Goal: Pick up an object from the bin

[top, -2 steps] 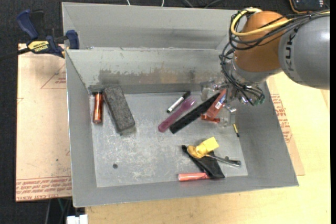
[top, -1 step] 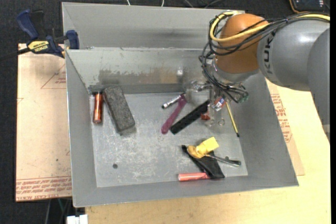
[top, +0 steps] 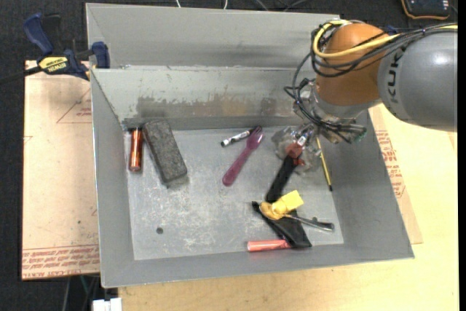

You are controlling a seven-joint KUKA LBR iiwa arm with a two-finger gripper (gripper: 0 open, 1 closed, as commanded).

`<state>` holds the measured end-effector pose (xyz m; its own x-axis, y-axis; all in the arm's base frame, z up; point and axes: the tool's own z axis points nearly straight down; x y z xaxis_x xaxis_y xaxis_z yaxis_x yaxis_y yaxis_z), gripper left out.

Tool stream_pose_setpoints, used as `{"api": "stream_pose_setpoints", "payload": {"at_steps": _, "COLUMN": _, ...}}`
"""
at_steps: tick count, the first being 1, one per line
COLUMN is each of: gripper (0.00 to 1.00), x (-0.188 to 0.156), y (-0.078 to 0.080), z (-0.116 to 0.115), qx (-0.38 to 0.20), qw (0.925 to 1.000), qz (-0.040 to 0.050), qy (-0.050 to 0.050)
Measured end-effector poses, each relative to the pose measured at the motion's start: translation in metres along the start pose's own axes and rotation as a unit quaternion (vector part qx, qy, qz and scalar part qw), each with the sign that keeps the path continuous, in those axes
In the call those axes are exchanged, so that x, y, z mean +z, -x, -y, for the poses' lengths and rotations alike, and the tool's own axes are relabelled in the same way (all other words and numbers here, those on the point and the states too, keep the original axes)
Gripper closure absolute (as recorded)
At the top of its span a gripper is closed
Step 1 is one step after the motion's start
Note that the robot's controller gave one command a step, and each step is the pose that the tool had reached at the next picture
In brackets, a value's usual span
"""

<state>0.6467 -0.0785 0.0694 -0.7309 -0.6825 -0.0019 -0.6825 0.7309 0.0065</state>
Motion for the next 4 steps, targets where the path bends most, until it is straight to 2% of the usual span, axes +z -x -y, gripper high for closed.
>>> {"api": "stream_pose_setpoints", "payload": {"at_steps": 1, "gripper": 1.0, "x": 0.0, "y": 0.0, "z": 0.0, "qx": 0.0, "qw": 1.0, "qz": 0.0001, "qy": 0.0}}
{"api": "stream_pose_setpoints", "payload": {"at_steps": 3, "gripper": 1.0, "x": -0.066, "y": 0.0, "z": -0.002, "qx": 0.001, "qw": 1.0, "qz": -0.0004, "qy": 0.002}}
{"api": "stream_pose_setpoints", "payload": {"at_steps": 4, "gripper": 1.0, "x": -0.101, "y": 0.001, "z": -0.002, "qx": 0.002, "qw": 1.0, "qz": 0.0022, "qy": -0.001}}
